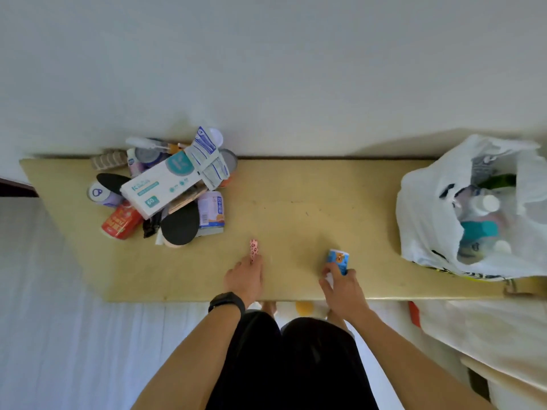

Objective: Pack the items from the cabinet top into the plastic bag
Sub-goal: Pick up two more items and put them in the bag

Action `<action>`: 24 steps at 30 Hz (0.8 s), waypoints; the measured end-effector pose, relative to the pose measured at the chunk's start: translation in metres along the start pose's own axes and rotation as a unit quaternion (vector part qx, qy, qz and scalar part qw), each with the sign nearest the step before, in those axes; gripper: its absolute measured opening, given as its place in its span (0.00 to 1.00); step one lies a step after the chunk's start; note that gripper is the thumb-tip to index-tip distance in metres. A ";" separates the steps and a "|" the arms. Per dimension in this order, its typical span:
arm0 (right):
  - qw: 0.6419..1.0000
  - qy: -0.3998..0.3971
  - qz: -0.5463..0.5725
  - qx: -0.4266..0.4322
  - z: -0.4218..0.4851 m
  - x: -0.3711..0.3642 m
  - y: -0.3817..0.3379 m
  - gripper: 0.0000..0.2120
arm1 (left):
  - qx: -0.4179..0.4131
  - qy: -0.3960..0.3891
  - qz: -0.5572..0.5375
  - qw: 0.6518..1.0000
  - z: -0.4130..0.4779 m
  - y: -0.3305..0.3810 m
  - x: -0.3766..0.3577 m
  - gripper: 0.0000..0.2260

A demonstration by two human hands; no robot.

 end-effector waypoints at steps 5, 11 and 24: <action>0.965 0.005 0.261 0.015 -0.023 0.033 0.004 0.09 | -0.034 -0.004 -0.246 0.969 -0.006 0.030 0.018 0.08; 0.860 0.008 0.504 0.074 -0.083 0.093 0.021 0.18 | -0.090 0.007 -0.377 0.922 -0.023 0.102 0.066 0.09; 0.656 0.101 0.730 0.165 -0.157 0.197 0.162 0.20 | -0.311 0.095 -0.093 0.941 -0.054 0.377 0.150 0.10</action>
Point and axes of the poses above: each hand's wrist, its own z-axis towards the middle knuckle, its own x-axis out of the back of the hand, y = z × x, the point moved 5 cm from there along z, towards the middle knuckle, and after that the axes turned 12 degrees about -y, right-handed, at the moved point
